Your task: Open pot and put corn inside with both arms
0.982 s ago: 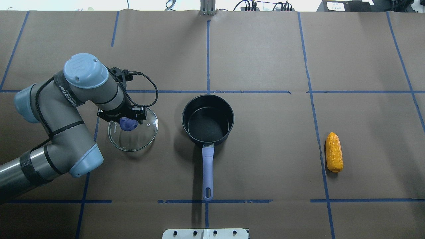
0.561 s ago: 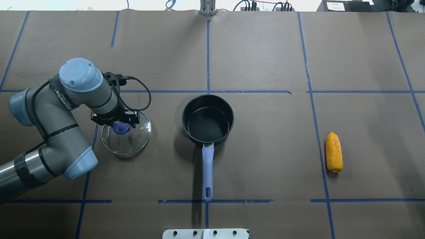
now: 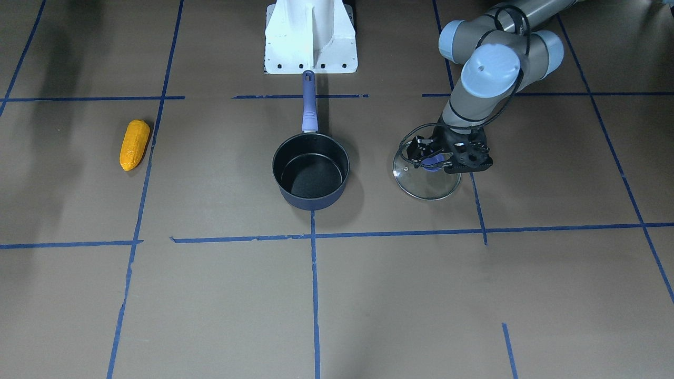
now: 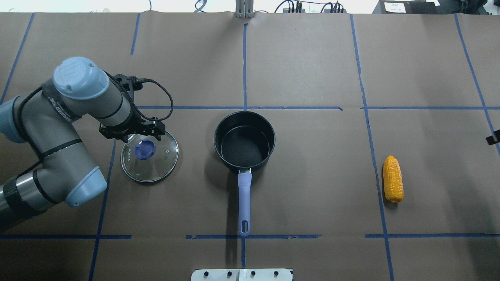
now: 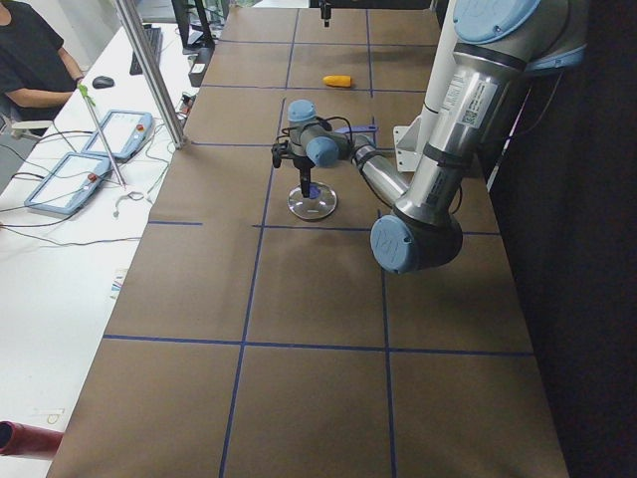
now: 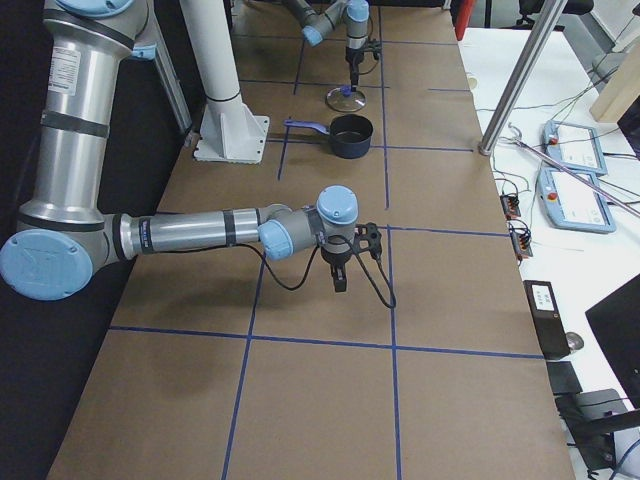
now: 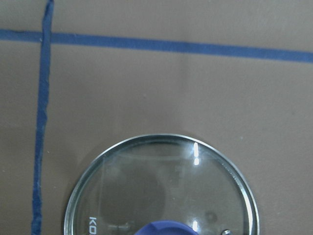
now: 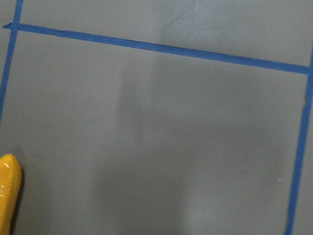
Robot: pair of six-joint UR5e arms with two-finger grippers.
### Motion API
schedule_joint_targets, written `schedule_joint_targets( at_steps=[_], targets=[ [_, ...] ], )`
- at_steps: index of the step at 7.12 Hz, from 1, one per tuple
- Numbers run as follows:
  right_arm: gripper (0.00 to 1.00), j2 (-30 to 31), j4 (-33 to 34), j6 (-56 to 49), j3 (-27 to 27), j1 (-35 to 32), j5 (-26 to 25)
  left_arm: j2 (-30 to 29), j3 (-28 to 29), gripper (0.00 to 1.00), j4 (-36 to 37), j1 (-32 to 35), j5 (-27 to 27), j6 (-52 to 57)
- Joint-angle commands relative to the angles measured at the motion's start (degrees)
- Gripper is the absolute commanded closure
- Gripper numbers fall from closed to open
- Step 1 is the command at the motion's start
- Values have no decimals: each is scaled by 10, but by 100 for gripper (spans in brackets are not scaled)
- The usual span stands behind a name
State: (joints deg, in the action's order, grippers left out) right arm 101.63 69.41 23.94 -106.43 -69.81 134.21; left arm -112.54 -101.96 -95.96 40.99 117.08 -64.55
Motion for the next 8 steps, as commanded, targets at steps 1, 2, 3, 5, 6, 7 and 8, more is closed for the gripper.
schedule_joint_targets(
  at_steps=[1,2,3,5,6,7,8],
  targets=[
    [1,5,-127,292,-28,138,-68,34,-37,0,1,15,-1,-1],
    [1,5,-125,405,-67,234,-159,59,-57,0,1,23,-1,1],
    [2,-1,-125,477,-69,282,-187,67,-62,0,1,31,0,5],
    [2,-9,-124,546,-63,353,-244,68,-62,0,1,31,-1,5],
    [5,-12,-125,546,-45,362,-252,68,-62,0,1,32,-1,4],
    [7,-34,-124,545,-28,363,-251,68,-62,0,1,31,-1,1],
    [11,-55,-123,545,-13,363,-251,68,-63,0,1,32,-1,1]
  ],
)
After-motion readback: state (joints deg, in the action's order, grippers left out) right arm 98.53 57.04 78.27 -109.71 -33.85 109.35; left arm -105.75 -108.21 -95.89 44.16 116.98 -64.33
